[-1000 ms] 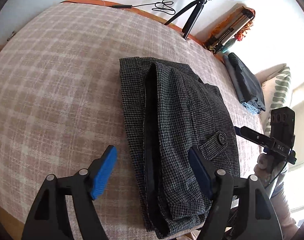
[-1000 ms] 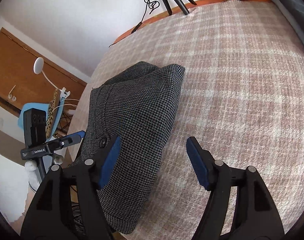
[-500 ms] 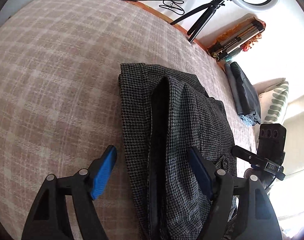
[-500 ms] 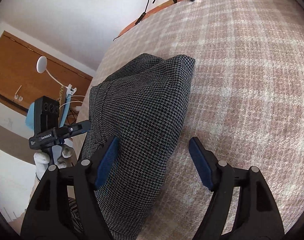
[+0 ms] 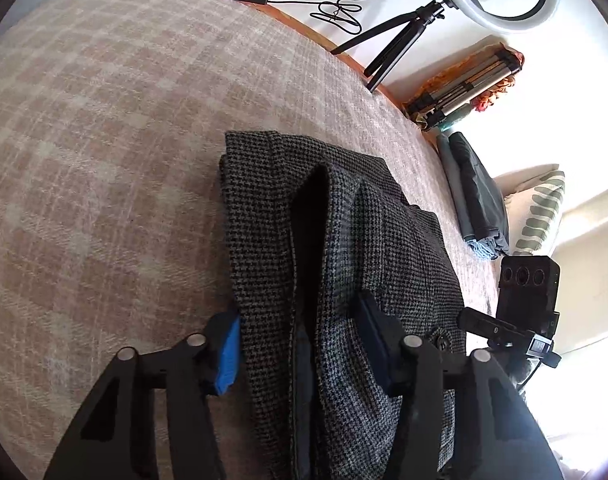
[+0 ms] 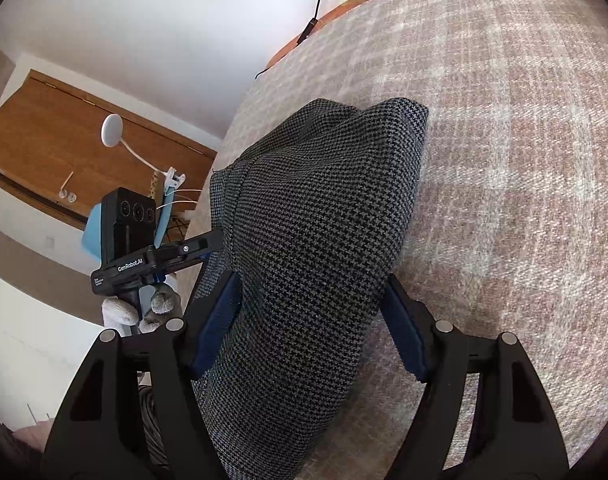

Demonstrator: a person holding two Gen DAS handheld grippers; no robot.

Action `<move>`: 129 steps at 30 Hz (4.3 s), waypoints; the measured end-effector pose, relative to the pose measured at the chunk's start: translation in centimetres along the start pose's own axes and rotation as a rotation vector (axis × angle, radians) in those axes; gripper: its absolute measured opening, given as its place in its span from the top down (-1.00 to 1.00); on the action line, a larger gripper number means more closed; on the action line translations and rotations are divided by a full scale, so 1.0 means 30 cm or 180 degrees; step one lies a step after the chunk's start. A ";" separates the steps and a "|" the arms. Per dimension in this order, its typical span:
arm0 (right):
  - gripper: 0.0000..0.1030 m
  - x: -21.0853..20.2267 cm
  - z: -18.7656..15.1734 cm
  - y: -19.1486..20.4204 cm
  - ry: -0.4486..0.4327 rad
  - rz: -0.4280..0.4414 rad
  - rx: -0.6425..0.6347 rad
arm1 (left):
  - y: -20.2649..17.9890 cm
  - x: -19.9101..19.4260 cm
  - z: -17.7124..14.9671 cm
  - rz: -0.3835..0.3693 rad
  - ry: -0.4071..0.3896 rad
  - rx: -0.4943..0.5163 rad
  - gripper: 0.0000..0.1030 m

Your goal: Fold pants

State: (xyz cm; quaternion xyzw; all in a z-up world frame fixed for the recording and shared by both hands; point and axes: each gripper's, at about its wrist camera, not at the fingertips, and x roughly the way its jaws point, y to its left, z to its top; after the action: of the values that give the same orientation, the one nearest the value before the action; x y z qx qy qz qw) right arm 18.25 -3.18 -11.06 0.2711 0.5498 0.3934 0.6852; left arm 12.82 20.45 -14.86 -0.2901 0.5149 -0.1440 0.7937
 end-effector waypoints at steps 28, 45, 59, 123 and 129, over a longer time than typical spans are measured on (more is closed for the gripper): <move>0.68 0.003 0.010 0.210 -0.0199 -0.0737 -0.0818 | -0.112 -0.041 -0.027 0.0309 -0.0336 0.0407 0.69; 0.73 -0.302 0.034 0.347 -0.0788 -0.1061 -0.1299 | -0.381 -0.143 -0.019 0.0188 -0.0832 0.0957 0.73; 0.74 -0.774 0.081 0.243 -0.1203 -0.1656 -0.1295 | -0.843 0.034 0.052 -0.0237 -0.0882 0.1534 0.73; 0.52 -1.124 0.759 -0.659 -0.1368 -0.2516 -0.0241 | -1.456 0.729 0.356 -0.0039 -0.0500 0.2083 0.63; 0.34 -1.110 0.752 -0.644 -0.1380 -0.2734 -0.0156 | -1.470 0.675 0.255 0.0053 -0.0533 0.2276 0.63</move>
State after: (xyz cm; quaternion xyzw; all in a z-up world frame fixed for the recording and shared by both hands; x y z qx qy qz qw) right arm 41.85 -40.18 -2.98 0.0791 0.4470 0.0220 0.8907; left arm 31.48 -22.69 -0.56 -0.0010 0.3676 -0.2840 0.8855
